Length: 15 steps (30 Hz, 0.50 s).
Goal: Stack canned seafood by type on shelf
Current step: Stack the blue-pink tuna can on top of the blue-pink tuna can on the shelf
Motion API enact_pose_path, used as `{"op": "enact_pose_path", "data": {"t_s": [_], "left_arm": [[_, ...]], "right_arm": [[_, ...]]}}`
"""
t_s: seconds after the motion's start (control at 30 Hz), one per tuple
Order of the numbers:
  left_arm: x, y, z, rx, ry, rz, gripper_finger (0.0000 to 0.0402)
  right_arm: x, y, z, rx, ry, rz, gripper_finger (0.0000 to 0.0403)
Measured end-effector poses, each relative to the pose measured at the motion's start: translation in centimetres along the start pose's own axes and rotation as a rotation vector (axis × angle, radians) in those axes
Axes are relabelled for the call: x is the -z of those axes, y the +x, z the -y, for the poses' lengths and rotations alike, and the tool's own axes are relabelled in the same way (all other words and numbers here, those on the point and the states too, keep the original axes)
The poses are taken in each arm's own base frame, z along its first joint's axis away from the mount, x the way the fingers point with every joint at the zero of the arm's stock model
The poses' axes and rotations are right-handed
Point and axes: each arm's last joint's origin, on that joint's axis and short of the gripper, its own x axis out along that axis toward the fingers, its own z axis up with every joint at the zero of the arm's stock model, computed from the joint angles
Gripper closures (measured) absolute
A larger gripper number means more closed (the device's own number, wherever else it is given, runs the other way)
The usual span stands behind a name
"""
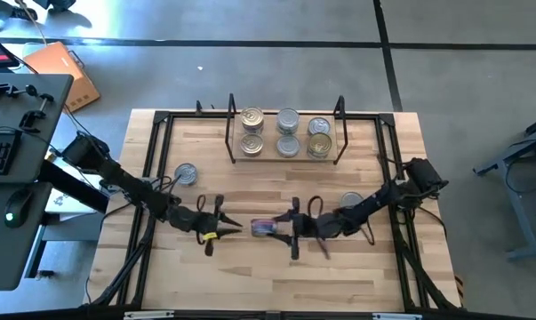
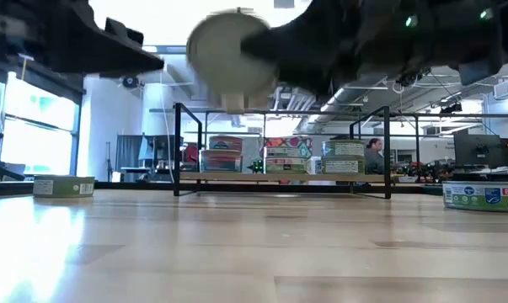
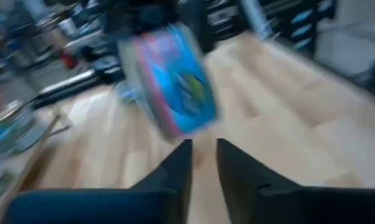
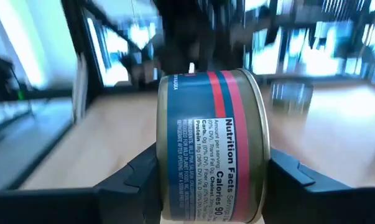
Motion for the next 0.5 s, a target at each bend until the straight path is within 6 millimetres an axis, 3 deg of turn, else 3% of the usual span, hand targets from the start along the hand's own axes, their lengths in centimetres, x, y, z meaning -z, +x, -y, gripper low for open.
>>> {"op": "enact_pose_path", "data": {"t_s": [0.13,0.3,0.5], "left_arm": [[-0.3,0.1,0.1,0.067,-0.016,0.051,0.0268],[-0.2,1.1,0.0,0.042,0.031,0.083,0.0187],[-1.4,3.0,-0.2,-0.004,0.102,0.142,0.0144]], "right_arm": [[-1.4,-0.8,-0.9,-0.032,-0.069,0.168,0.0225],[-2.5,-0.6,-1.3,-0.039,-0.14,0.237,0.0225],[-3.2,-0.3,-1.0,-0.021,-0.13,0.276,0.0225]]}}
